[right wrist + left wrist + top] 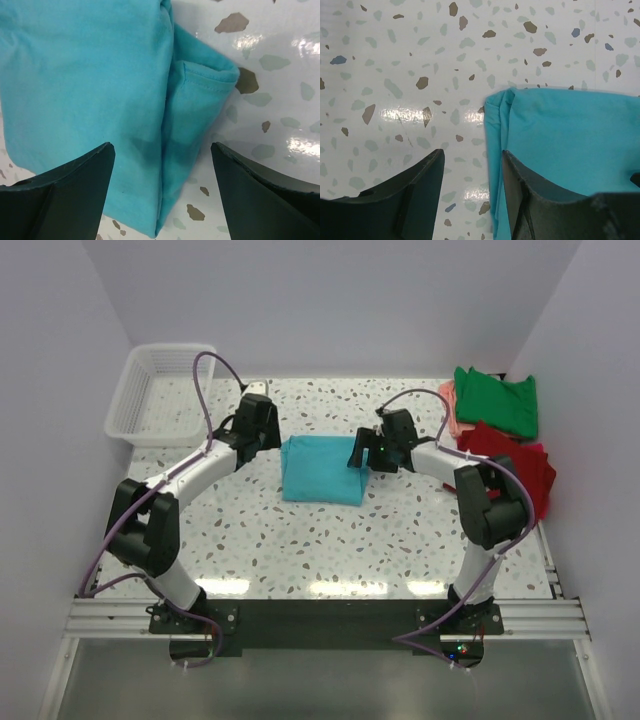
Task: Fold and stack the t-shirts
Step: Fold the tshirt
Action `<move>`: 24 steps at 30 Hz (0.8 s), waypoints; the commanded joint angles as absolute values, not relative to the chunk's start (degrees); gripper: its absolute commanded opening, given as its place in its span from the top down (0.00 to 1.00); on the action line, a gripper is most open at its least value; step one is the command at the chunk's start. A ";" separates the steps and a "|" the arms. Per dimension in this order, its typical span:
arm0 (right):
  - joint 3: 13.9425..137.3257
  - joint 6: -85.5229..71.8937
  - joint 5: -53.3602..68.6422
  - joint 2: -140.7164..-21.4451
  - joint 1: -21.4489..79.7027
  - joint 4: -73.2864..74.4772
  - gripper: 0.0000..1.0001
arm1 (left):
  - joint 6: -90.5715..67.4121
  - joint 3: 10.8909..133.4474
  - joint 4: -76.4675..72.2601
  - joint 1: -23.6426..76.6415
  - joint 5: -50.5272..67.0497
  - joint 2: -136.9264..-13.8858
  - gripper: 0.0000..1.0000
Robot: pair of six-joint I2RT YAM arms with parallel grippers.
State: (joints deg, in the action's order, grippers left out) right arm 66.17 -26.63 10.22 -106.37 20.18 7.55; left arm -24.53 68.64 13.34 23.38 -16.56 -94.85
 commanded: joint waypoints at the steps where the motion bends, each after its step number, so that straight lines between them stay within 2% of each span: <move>1: 64.07 -29.18 15.11 -108.36 20.21 3.26 0.18 | -24.35 68.38 12.92 23.20 -17.49 -92.81 0.45; 7: 62.67 -30.23 19.15 -111.44 20.21 1.06 0.19 | -24.61 68.03 12.83 22.94 -17.23 -92.99 0.45; 11: 63.37 -30.85 22.14 -114.51 20.13 0.26 0.32 | -24.79 67.76 12.83 22.76 -16.96 -92.90 0.46; 15: 65.03 -30.94 24.26 -116.19 20.21 0.26 0.37 | -24.70 67.76 12.92 22.59 -17.05 -92.64 0.45; 18: 66.70 -30.32 25.13 -117.15 20.21 1.23 0.46 | -24.70 67.68 12.83 22.41 -17.05 -92.29 0.45; 19: 67.14 -29.89 25.66 -117.42 20.21 1.93 0.54 | -24.70 67.59 12.92 22.41 -17.05 -92.29 0.45; 21: 68.46 -29.36 26.19 -117.86 20.21 2.72 0.62 | -24.70 67.50 12.92 22.32 -17.05 -92.11 0.46; 22: 68.90 -28.92 26.37 -118.30 20.21 3.51 0.73 | -24.70 67.41 12.83 22.32 -17.14 -92.11 0.45; 24: 69.87 -28.22 26.98 -118.56 20.21 3.95 0.88 | -24.70 67.24 12.92 22.24 -17.14 -91.85 0.45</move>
State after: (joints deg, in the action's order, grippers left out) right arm 68.42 -30.06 25.34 -115.87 19.77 -1.93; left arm -24.53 67.59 14.31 22.81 -16.58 -94.83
